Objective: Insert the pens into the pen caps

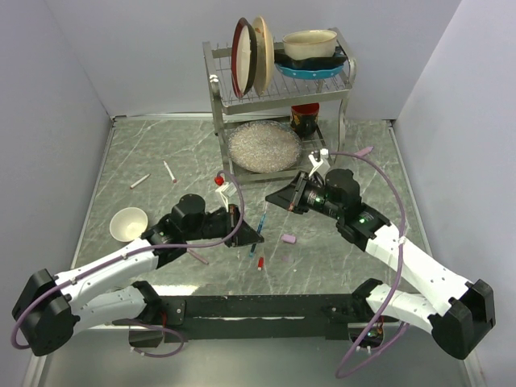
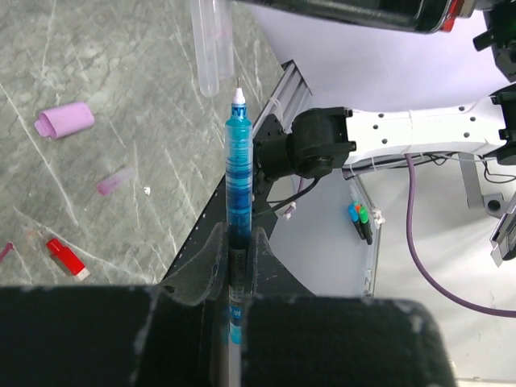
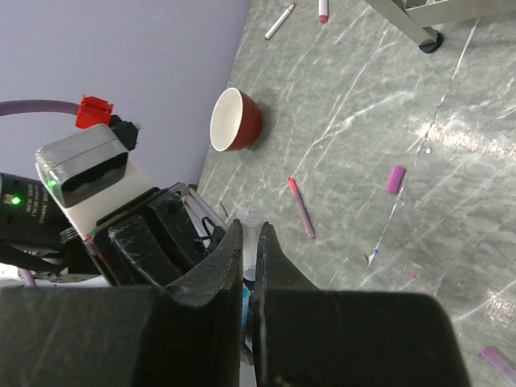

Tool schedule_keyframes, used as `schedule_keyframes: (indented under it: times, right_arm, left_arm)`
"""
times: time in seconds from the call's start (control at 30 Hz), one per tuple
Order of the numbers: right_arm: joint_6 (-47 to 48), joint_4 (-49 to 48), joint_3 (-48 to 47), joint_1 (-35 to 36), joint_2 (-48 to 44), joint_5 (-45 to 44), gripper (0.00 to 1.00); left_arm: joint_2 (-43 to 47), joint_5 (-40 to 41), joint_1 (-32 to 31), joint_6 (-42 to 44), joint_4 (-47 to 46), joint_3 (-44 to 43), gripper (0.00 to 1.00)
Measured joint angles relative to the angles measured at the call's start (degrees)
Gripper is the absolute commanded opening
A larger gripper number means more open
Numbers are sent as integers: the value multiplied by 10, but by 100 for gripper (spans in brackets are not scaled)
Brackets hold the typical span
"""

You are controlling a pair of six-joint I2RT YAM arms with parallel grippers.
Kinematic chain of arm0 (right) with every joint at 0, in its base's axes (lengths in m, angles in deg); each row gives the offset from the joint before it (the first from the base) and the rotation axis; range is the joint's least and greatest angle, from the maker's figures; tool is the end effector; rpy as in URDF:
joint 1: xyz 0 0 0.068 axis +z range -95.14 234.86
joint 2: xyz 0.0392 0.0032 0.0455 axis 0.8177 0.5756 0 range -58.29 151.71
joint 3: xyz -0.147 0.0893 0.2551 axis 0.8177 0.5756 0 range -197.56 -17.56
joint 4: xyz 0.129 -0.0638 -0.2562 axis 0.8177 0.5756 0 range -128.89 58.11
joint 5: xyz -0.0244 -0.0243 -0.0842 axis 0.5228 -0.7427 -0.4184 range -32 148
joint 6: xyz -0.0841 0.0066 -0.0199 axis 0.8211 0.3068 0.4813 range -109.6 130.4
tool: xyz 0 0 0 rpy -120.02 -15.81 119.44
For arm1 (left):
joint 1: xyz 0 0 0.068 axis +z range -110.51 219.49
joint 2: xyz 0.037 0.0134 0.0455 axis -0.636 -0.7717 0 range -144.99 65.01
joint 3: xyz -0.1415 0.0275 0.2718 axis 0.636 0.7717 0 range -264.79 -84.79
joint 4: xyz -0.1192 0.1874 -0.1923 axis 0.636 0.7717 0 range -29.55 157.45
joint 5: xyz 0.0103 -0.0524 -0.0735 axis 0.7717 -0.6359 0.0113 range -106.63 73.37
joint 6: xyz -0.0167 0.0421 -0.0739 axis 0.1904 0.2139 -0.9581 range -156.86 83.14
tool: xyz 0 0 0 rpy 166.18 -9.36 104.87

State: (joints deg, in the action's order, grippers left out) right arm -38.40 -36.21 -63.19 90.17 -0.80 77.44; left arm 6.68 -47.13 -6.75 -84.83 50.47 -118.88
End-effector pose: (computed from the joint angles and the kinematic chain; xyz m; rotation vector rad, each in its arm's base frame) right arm 0.2187 0.1861 0.3309 -0.0285 2.0283 1.2982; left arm 0.1638 -0.2273 0.2742 0.4083 2.0788 -1.5654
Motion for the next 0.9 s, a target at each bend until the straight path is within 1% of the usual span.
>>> schedule_keyframes:
  times: [0.47, 0.9]
  right_arm:
    - [-15, 2, 27, 16, -20, -27, 0]
    - [-17, 12, -2, 17, -10, -49, 0]
  left_arm:
    - [4, 13, 0, 0, -2, 0, 1]
    - [10, 3, 0, -13, -35, 4, 1]
